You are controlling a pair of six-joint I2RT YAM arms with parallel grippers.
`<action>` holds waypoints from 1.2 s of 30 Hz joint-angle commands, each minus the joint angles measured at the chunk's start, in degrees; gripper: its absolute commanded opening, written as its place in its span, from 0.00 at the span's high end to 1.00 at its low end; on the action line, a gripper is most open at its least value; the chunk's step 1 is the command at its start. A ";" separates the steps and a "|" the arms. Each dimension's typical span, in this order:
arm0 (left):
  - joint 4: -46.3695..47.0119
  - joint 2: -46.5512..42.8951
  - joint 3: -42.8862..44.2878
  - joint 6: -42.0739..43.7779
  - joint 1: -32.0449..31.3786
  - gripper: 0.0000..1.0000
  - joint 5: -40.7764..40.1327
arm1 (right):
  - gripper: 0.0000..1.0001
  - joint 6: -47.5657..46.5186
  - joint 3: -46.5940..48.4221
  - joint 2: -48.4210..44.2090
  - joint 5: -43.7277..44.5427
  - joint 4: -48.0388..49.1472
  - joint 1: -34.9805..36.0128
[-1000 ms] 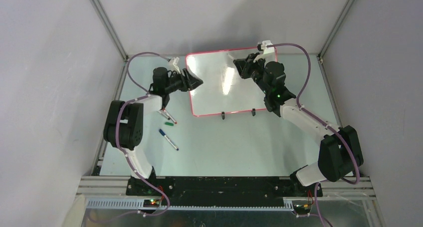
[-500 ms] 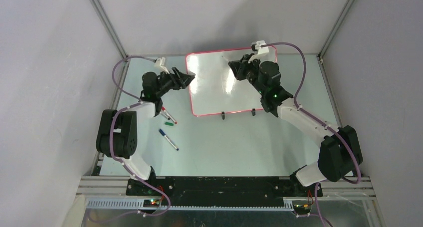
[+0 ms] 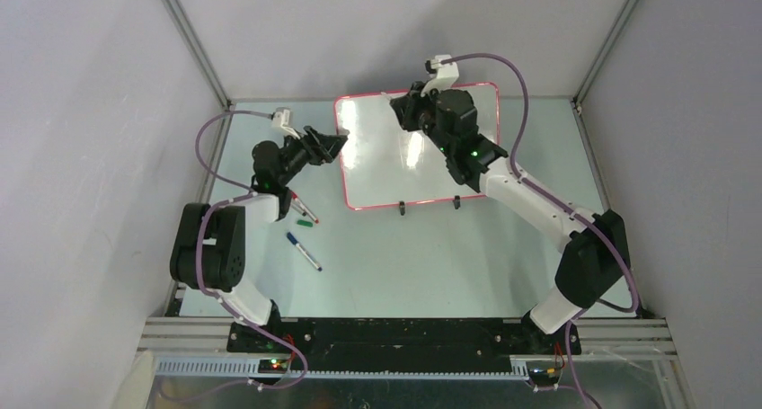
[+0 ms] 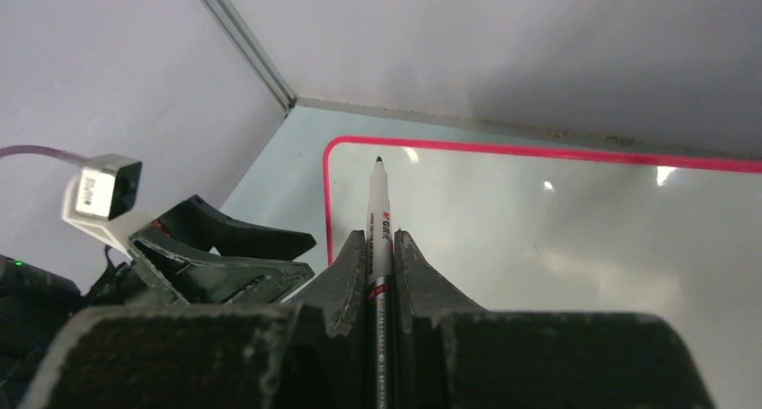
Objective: Write a sentence on the whiteboard
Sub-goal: Hold the whiteboard on the whiteboard stand.
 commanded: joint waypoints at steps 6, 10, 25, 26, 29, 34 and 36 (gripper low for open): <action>0.11 -6.31 -3.22 1.97 0.38 0.25 -2.80 | 1.00 -2.23 7.82 3.38 6.50 -6.30 4.14; 0.99 -6.69 -5.16 1.34 0.37 0.25 -3.39 | 1.00 -2.08 10.38 5.43 6.90 -8.41 4.40; 5.39 -3.63 -3.58 -1.30 0.38 0.27 -1.81 | 1.00 -8.88 34.73 14.87 6.01 -15.65 4.11; 5.56 -3.29 -3.49 -1.52 0.33 0.27 -1.76 | 1.00 -9.11 38.55 15.50 6.01 -17.15 4.04; 5.23 -3.04 -2.91 -1.43 0.37 0.31 -1.33 | 1.00 -8.05 39.41 15.13 4.71 -21.97 3.57; 2.83 -1.83 -1.41 -0.41 0.60 0.35 -1.40 | 1.00 -7.08 31.85 12.17 6.36 -21.29 3.59; 0.88 -0.93 0.15 -0.12 0.69 0.36 -1.32 | 1.00 -6.88 30.72 12.32 6.64 -20.71 3.67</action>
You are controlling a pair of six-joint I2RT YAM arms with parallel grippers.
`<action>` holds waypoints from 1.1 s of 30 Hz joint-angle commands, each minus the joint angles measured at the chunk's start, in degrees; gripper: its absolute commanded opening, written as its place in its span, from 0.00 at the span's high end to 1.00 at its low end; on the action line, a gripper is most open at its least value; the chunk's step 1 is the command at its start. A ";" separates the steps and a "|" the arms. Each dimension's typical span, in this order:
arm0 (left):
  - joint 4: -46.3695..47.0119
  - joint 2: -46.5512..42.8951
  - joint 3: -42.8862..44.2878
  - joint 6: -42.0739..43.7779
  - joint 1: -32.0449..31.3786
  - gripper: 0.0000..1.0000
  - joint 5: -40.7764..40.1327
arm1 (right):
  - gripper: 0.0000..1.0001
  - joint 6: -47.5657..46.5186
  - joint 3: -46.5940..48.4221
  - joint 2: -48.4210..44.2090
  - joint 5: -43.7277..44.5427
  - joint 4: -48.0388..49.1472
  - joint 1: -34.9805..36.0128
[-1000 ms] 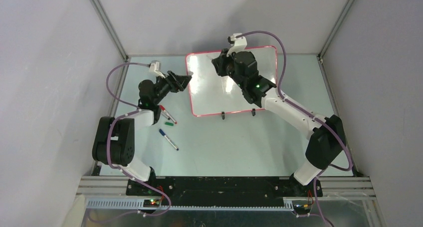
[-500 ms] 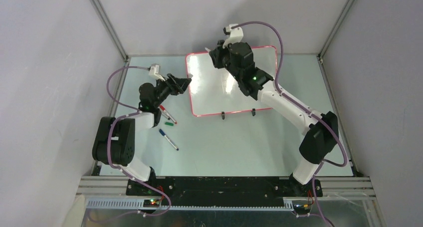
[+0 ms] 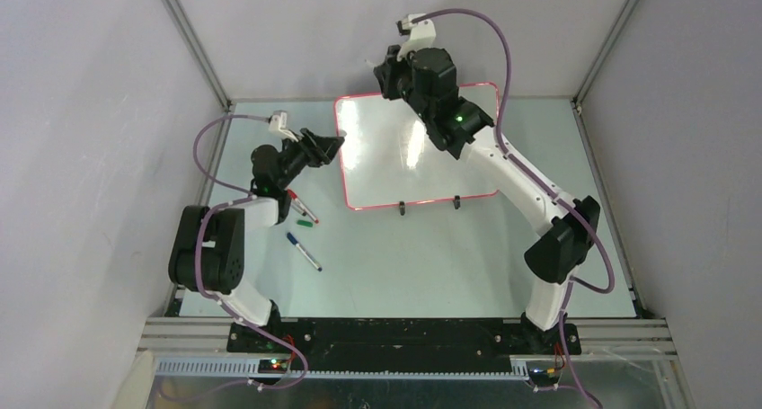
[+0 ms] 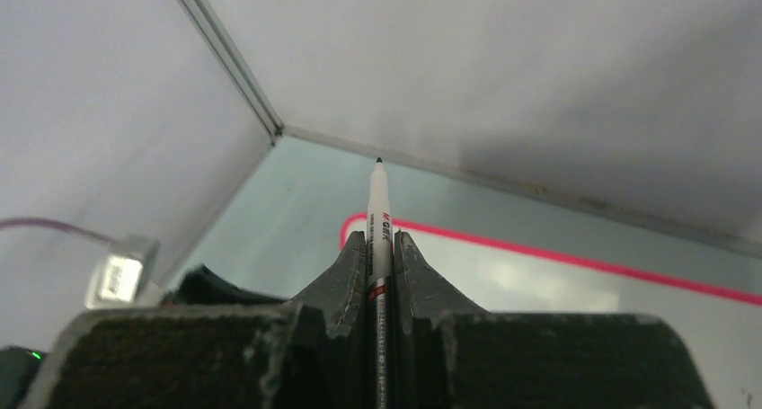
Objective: Write a sentence on the whiteboard
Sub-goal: Hold the whiteboard on the whiteboard stand.
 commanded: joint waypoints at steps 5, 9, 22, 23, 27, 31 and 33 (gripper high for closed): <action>-2.64 3.38 6.44 1.15 1.35 0.37 0.68 | 1.00 0.19 -1.83 1.70 0.36 -1.01 -0.05; -4.65 5.00 8.08 1.52 1.82 0.38 1.31 | 1.00 0.50 0.24 4.78 -1.01 -2.11 0.06; -5.51 9.82 11.80 -3.36 2.11 0.57 6.52 | 1.00 -1.82 5.54 10.51 1.00 -5.64 2.87; -4.84 9.87 11.77 -3.56 2.09 0.57 6.89 | 1.00 -2.01 5.87 10.98 1.14 -6.02 2.93; -4.42 9.90 11.77 -3.66 2.08 0.59 7.68 | 1.00 -2.74 7.92 12.29 2.34 -7.04 3.70; -3.70 10.38 11.96 -4.39 2.10 0.77 8.96 | 1.00 -3.87 9.30 13.35 3.50 -7.80 4.30; -3.71 10.52 11.77 -4.58 2.07 0.89 9.82 | 1.00 -4.32 9.55 13.73 4.15 -7.92 4.47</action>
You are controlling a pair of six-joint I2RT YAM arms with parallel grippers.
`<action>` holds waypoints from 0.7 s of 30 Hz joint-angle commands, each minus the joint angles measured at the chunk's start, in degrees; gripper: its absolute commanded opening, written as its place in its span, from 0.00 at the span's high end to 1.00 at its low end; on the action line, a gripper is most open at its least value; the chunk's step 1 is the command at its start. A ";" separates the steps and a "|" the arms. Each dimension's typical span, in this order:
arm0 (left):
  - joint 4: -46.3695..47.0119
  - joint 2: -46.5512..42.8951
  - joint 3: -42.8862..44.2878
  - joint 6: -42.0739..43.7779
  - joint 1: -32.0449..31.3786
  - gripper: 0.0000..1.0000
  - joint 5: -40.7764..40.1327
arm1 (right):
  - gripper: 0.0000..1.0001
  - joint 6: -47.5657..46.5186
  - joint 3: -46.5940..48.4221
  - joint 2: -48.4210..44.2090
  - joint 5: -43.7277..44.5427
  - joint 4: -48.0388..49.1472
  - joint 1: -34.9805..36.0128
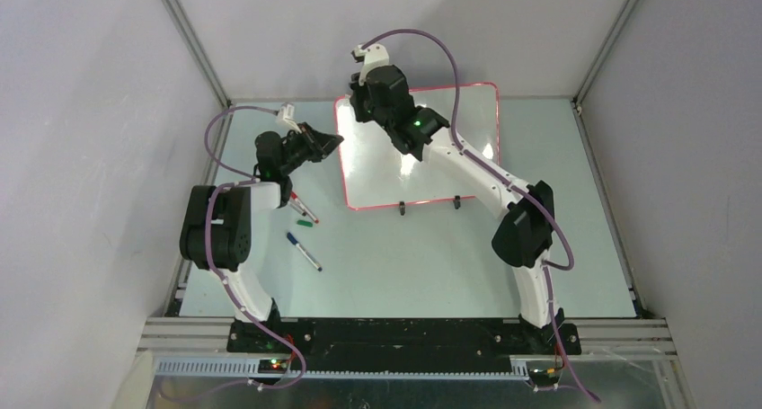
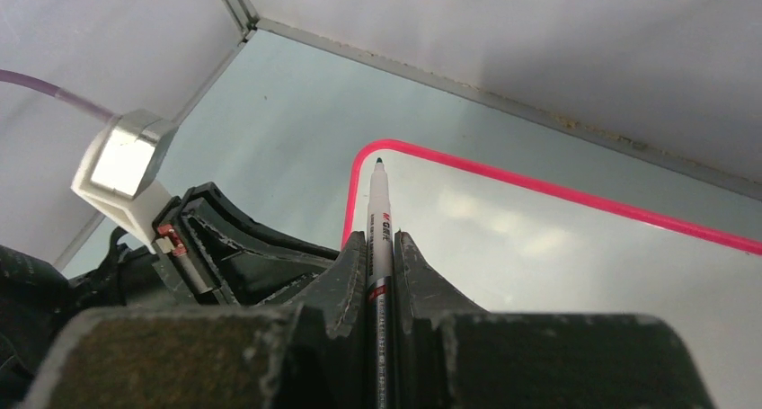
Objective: Write a sentence on the whiteboard
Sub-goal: Hold the whiteboard on the whiteboard stand.
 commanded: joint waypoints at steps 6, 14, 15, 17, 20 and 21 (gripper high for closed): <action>1.78 -0.12 1.10 0.15 0.35 0.99 2.99 | 1.00 -3.20 3.59 1.90 3.56 -0.88 0.69; 1.78 0.42 1.73 -0.99 0.30 1.00 3.78 | 1.00 -4.87 4.11 2.94 3.34 -0.62 1.12; 1.67 0.42 1.74 -0.93 0.31 1.00 3.75 | 1.00 -4.89 4.27 2.99 3.37 -0.65 1.20; 1.47 0.38 1.75 -0.80 0.26 1.00 3.56 | 1.00 -5.01 4.45 3.21 3.30 -0.76 1.25; 0.53 0.22 1.70 -0.40 0.27 1.00 2.72 | 1.00 -5.11 4.49 3.42 3.24 -0.73 1.36; 0.21 0.22 1.78 -0.14 0.26 1.00 2.47 | 1.00 -5.19 4.49 3.50 3.21 -0.66 1.40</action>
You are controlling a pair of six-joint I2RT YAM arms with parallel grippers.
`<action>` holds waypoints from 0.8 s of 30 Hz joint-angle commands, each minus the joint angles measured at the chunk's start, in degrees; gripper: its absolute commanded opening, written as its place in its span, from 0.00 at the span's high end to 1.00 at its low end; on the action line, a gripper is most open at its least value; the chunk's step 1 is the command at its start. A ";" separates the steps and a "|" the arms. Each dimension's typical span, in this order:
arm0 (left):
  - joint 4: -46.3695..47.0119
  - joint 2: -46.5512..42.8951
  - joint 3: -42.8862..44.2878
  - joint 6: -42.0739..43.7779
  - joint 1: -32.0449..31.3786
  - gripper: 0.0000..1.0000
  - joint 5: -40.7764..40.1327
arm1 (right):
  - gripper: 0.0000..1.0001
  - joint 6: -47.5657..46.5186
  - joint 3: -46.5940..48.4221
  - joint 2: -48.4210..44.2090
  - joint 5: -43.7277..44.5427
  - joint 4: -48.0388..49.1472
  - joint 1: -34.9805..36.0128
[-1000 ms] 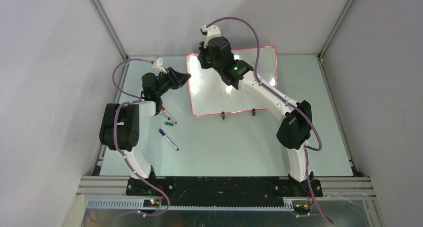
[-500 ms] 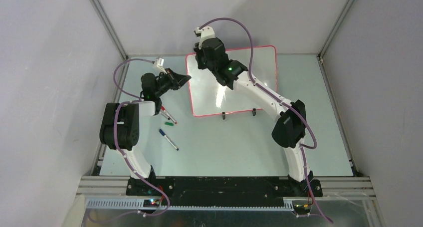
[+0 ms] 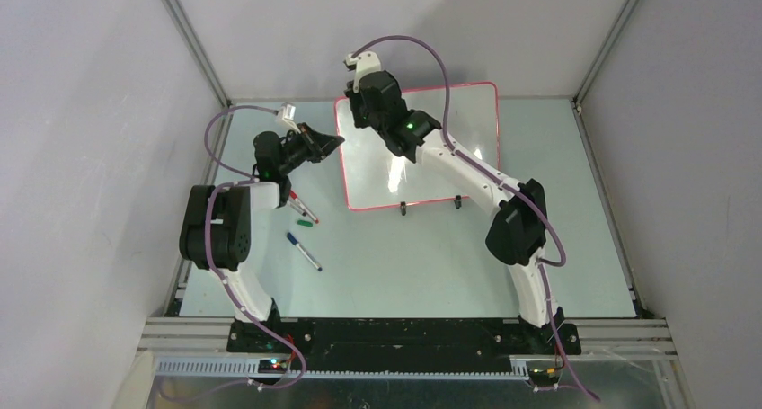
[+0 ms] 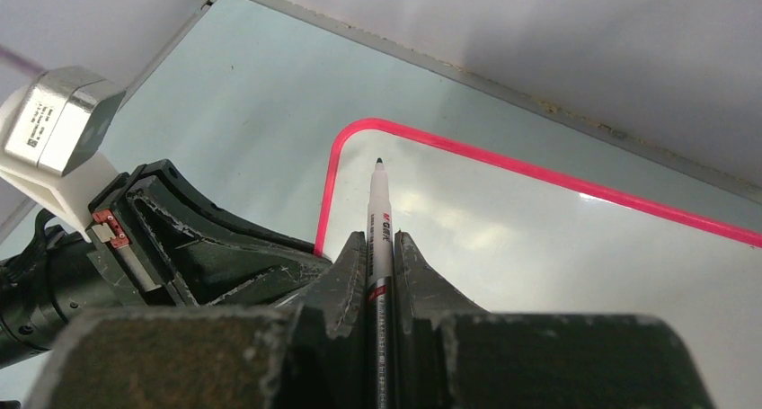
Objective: Write a sentence on the whiteboard
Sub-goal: Hold the whiteboard on the whiteboard stand, then write a sentence on the whiteboard.
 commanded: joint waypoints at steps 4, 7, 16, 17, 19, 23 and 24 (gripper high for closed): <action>-1.30 -0.14 1.83 0.63 -0.31 1.00 -1.33 | 1.00 -1.55 3.82 1.35 0.73 0.80 0.48; -1.61 -0.33 1.77 0.99 -0.40 1.00 -1.62 | 1.00 -1.99 3.90 1.68 1.00 1.06 0.63; -1.57 -0.59 1.65 1.53 -0.51 1.00 -1.55 | 1.00 -2.85 3.93 2.63 2.11 2.05 0.94; -1.44 -0.60 1.65 1.44 -0.51 1.00 -1.48 | 1.00 -2.85 3.97 2.71 2.18 2.11 0.95; -1.20 -0.71 1.59 1.37 -0.52 1.00 -1.40 | 1.00 -2.93 4.01 2.90 2.27 2.11 0.95; -0.90 -0.72 1.46 1.30 -0.56 1.00 -1.19 | 1.00 -2.97 4.10 2.98 2.76 2.35 0.94; -0.77 -0.72 1.47 1.29 -0.53 1.00 -1.16 | 1.00 -2.95 4.10 2.98 2.78 2.35 0.95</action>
